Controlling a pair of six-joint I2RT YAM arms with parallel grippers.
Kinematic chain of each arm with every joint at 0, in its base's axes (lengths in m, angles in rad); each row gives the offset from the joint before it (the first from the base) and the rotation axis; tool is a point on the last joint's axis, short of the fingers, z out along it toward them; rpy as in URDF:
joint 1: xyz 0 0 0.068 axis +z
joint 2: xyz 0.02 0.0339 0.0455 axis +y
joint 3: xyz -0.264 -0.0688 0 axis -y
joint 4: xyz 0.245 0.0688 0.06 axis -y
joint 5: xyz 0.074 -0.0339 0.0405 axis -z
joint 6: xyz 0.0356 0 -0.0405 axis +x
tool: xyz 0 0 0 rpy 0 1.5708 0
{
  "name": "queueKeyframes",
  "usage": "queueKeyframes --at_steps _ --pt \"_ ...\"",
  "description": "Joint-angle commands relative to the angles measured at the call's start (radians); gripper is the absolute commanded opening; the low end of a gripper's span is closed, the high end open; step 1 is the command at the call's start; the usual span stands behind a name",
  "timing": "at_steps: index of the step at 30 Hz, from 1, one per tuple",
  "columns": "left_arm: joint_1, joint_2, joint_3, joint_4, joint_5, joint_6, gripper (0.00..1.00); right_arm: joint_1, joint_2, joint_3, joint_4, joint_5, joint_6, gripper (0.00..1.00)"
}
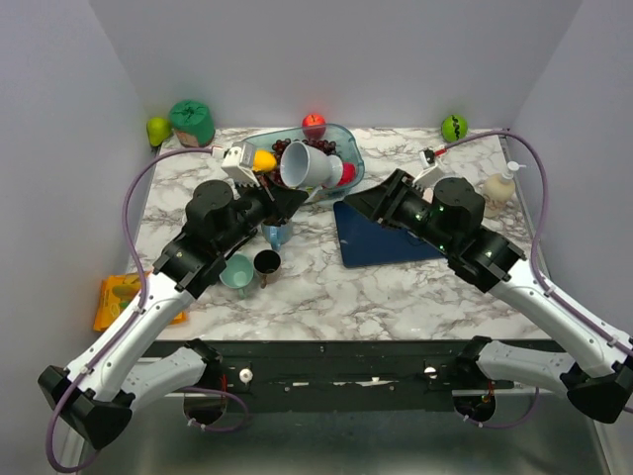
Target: Turn the mug right side up
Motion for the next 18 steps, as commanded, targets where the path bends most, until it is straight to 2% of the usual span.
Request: queueKeyframes --at_steps 1,6,11,18 --pt "-0.014 0.033 0.043 -0.174 -0.098 0.136 0.00 0.004 -0.053 -0.016 -0.277 0.248 -0.002 0.57" --pt "-0.106 0.093 0.039 -0.330 -0.232 0.186 0.00 0.004 -0.035 0.030 -0.479 0.381 0.035 0.57" --pt "-0.159 0.174 0.027 -0.413 -0.350 0.157 0.00 0.003 0.011 0.052 -0.545 0.404 0.055 0.57" --pt "-0.174 0.244 -0.060 -0.343 -0.393 0.143 0.00 -0.008 0.094 0.062 -0.610 0.406 0.098 0.57"
